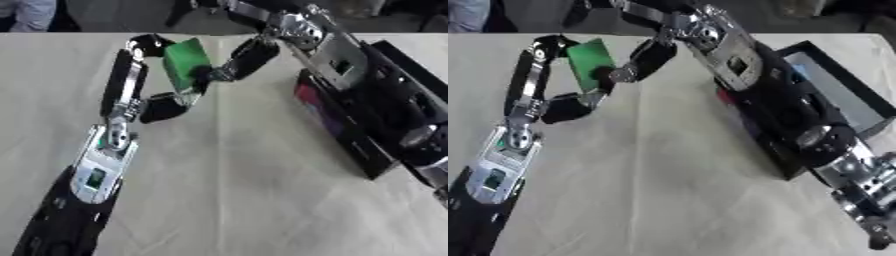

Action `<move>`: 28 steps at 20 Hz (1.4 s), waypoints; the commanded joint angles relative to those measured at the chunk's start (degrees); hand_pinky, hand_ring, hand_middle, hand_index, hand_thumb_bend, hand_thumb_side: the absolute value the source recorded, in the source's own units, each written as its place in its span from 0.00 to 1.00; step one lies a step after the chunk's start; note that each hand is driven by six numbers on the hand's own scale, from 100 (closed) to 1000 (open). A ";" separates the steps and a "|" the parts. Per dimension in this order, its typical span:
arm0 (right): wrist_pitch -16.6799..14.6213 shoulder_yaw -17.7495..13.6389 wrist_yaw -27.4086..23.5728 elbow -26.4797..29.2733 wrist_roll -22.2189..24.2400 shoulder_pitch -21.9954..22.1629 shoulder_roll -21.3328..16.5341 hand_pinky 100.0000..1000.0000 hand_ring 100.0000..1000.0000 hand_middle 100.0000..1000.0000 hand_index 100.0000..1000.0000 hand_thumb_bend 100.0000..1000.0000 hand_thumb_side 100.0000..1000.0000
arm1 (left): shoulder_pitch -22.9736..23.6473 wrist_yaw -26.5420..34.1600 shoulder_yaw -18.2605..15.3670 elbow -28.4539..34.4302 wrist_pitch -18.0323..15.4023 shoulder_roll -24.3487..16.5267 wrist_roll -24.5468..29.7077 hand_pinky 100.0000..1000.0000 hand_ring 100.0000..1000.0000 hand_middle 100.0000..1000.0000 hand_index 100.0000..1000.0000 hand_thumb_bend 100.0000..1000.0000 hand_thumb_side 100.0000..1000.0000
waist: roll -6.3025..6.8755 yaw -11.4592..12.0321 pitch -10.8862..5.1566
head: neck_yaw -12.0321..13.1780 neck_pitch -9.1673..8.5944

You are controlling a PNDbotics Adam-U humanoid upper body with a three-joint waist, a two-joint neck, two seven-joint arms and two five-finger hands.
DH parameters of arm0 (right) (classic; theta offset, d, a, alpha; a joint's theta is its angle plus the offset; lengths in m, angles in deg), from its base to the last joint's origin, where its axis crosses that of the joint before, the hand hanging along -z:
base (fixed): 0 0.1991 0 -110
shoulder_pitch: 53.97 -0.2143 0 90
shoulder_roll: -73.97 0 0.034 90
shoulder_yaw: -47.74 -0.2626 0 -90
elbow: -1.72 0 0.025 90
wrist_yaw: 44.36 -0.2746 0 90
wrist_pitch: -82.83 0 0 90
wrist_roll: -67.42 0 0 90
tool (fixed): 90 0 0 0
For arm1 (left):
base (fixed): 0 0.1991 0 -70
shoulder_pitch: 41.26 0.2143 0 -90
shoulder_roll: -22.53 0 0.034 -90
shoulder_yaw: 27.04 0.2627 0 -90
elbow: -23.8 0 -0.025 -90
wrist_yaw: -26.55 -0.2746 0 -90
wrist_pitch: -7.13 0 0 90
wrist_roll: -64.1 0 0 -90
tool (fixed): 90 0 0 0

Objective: Pick up the objects with one hand, pass them to the other hand, and then place them into the box on the other side of the table.

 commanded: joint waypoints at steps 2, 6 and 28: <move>-0.01 -0.28 -0.42 -0.08 0.56 -0.75 -0.93 0.87 0.75 0.67 0.78 0.34 0.00 | -1.45 -0.04 0.10 1.12 -0.01 0.58 -0.32 0.70 0.56 0.41 0.36 0.09 0.08 | 0.33 -0.07 0.15 | 0.33 -0.12; 1.96 -0.70 -4.60 1.57 2.15 -0.57 -1.87 0.88 0.75 0.67 0.78 0.34 0.00 | -1.55 -0.12 -0.06 0.64 0.65 0.55 -0.06 0.70 0.56 0.41 0.36 0.09 0.09 | 0.35 -0.26 0.21 | 0.57 -0.12; 4.48 -1.13 -8.74 5.65 5.90 0.51 -3.49 0.88 0.76 0.67 0.78 0.34 0.00 | -1.63 0.25 0.03 0.67 0.69 0.47 0.44 0.70 0.56 0.41 0.36 0.06 0.09 | 0.42 -0.49 0.34 | 0.74 -0.12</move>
